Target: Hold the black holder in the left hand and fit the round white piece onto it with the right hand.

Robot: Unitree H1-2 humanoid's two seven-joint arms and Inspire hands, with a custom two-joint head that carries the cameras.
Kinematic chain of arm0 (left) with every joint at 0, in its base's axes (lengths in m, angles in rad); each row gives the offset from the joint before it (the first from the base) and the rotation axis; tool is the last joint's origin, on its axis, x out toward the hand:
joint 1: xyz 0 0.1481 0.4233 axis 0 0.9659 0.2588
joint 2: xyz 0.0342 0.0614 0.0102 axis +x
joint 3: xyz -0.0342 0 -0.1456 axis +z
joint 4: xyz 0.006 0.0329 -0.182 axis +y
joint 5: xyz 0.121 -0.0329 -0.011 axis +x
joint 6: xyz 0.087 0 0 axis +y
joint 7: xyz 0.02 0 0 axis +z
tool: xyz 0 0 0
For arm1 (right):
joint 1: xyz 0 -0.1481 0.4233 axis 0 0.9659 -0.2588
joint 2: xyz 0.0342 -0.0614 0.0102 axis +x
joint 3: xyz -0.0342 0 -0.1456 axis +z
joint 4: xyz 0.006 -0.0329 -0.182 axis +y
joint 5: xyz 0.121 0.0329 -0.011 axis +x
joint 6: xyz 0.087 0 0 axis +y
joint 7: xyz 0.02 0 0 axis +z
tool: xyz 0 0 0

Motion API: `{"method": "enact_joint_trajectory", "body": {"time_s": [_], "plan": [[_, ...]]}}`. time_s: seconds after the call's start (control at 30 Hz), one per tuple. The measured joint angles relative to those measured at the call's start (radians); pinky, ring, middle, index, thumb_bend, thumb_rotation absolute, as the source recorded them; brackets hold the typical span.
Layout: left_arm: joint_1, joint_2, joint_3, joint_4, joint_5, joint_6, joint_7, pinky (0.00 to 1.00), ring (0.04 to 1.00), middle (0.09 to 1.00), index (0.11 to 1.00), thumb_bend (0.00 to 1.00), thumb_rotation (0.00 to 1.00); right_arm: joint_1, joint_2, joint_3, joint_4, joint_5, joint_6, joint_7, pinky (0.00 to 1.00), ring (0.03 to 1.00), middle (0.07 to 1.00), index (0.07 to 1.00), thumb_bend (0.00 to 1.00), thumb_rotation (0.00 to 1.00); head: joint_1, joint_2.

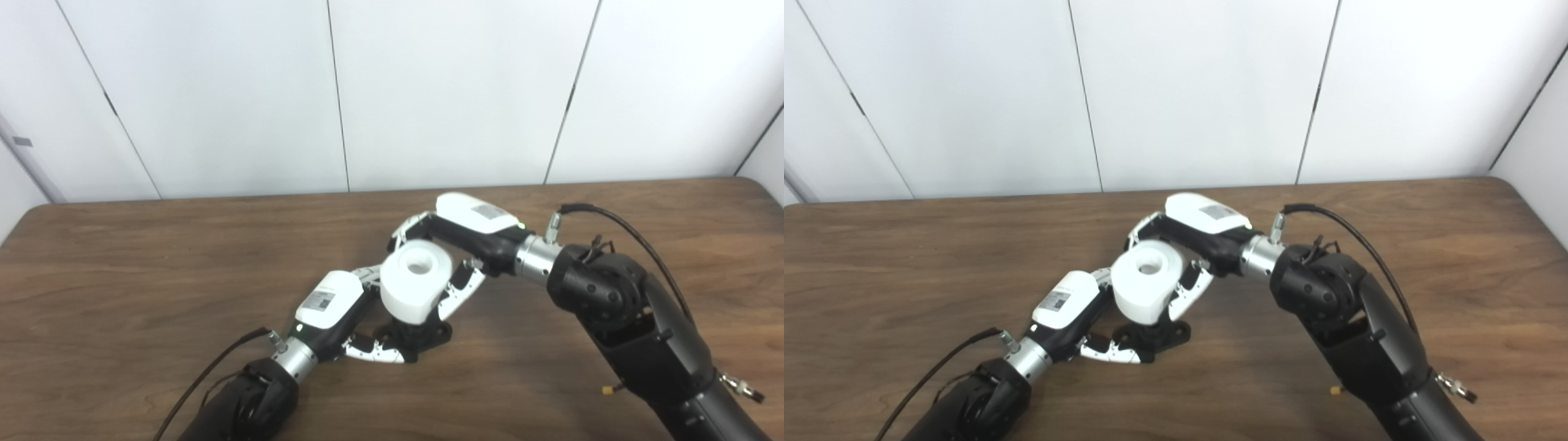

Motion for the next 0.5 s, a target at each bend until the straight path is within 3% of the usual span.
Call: {"method": "enact_joint_trajectory", "body": {"time_s": [0.13,0.5], "plan": [[0.000,0.000,0.000,0.000,0.000,0.000,0.000,0.83,0.879,0.826,0.482,0.52,0.06,0.004,-0.015,0.002,-0.007,-0.016,0.017,0.016,0.67,0.819,0.911,0.997,0.99,0.28,0.003,0.002],[0.000,0.000,0.000,0.000,0.000,0.000,0.000,0.84,0.880,0.828,0.482,0.52,0.06,0.005,-0.018,0.002,-0.006,-0.016,0.009,0.009,0.68,0.821,0.883,1.000,0.98,0.28,0.000,0.005]]}}
